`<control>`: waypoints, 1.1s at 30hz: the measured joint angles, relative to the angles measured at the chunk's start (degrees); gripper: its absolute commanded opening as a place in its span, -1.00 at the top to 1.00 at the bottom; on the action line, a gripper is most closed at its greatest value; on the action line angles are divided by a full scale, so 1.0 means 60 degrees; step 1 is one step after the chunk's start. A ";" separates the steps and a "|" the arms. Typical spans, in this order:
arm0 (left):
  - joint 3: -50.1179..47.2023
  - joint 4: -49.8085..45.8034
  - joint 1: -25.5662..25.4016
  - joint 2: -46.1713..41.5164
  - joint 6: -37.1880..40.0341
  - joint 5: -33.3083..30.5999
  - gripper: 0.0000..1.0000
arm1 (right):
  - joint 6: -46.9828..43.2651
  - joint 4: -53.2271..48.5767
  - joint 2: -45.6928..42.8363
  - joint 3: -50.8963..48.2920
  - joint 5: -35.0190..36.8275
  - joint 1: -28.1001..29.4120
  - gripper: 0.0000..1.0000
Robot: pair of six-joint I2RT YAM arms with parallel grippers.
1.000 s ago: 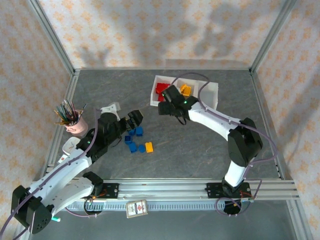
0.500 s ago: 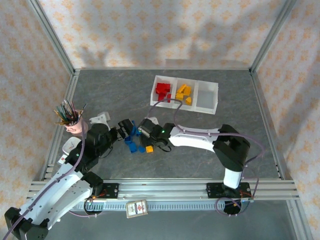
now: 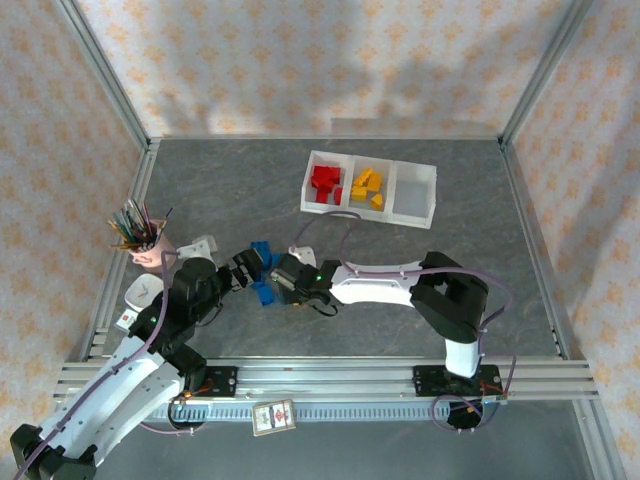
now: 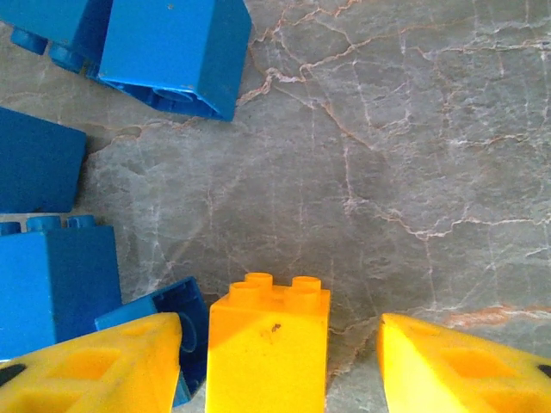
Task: Sort the legos into containers by color
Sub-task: Pick up the lego from the bottom-center of the table, then place the lego in the container.
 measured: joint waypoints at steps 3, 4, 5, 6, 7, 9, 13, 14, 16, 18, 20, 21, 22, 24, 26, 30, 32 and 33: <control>0.0000 -0.0004 0.0000 0.0069 0.0000 0.0000 -0.98 | 0.0168 0.0124 -0.0007 -0.0106 0.0117 0.0000 -0.11; 0.0000 -0.0004 0.0000 0.0073 0.0004 0.0004 -0.98 | 0.0219 0.0186 -0.0025 -0.0164 0.0171 0.0000 -0.08; 0.0000 -0.0004 0.0000 0.0073 0.0004 0.0004 -0.99 | 0.0262 0.0255 -0.0062 -0.0255 0.0215 0.0000 -0.07; 0.0000 -0.0004 0.0000 0.0073 0.0000 0.0007 -0.98 | 0.0306 0.0270 -0.0087 -0.0382 0.0219 0.0000 -0.06; 0.0000 -0.0007 0.0000 0.0073 0.0000 0.0007 -0.98 | 0.0339 0.0244 -0.0091 -0.0517 0.0222 0.0000 -0.06; 0.0000 -0.0011 0.0000 0.0062 0.0000 0.0007 -0.98 | 0.0412 0.0098 -0.0091 -0.0772 0.0255 0.0018 -0.06; 0.0000 -0.0040 0.0000 -0.0044 -0.0004 0.0011 -0.98 | 0.0448 0.0120 -0.0229 -0.0947 0.0313 0.0018 0.00; 0.0000 -0.0036 0.0000 -0.0066 -0.0004 0.0011 -0.98 | 0.0441 0.0120 -0.0259 -0.0976 0.0317 0.0018 0.02; 0.0000 -0.0040 0.0000 -0.0106 -0.0036 0.0007 -0.98 | 0.0426 0.0117 -0.0262 -0.0980 0.0317 0.0018 0.09; 0.0000 -0.0040 0.0000 -0.0124 -0.0069 0.0015 -0.98 | 0.0375 0.0098 -0.0262 -0.0958 0.0331 0.0018 0.19; 0.0000 -0.0040 0.0000 -0.0124 -0.0069 0.0044 -0.99 | 0.0353 0.0066 -0.0262 -0.0933 0.0368 0.0018 0.25; 0.0000 -0.0040 0.0000 -0.0124 -0.0069 0.0076 -0.98 | 0.0342 0.0055 -0.0266 -0.0922 0.0404 0.0018 0.28; 0.0000 -0.0040 0.0000 -0.0124 -0.0066 0.0095 -0.98 | 0.0339 0.0044 -0.0280 -0.0918 0.0441 0.0018 0.30; 0.0000 -0.0036 0.0000 -0.0124 -0.0062 0.0208 -0.98 | 0.0317 -0.0007 -0.0361 -0.0918 0.0517 0.0018 0.34; 0.0000 -0.0036 0.0000 -0.0113 -0.0047 0.0302 -0.98 | 0.0299 -0.0131 -0.0525 -0.0918 0.0597 0.0018 0.37; 0.0087 -0.0018 0.0000 0.0127 0.0044 0.0663 -0.98 | 0.0299 -0.0350 -0.1151 -0.0918 0.0801 -0.0055 0.39; 0.0164 0.0084 0.0000 0.0342 0.0076 0.0841 -0.98 | 0.0262 -0.0415 -0.1526 -0.0918 0.0882 -0.0244 0.40; 0.0189 0.0204 0.0000 0.0452 0.0109 0.0943 -0.98 | 0.0222 -0.0437 -0.1694 -0.0918 0.0922 -0.0382 0.41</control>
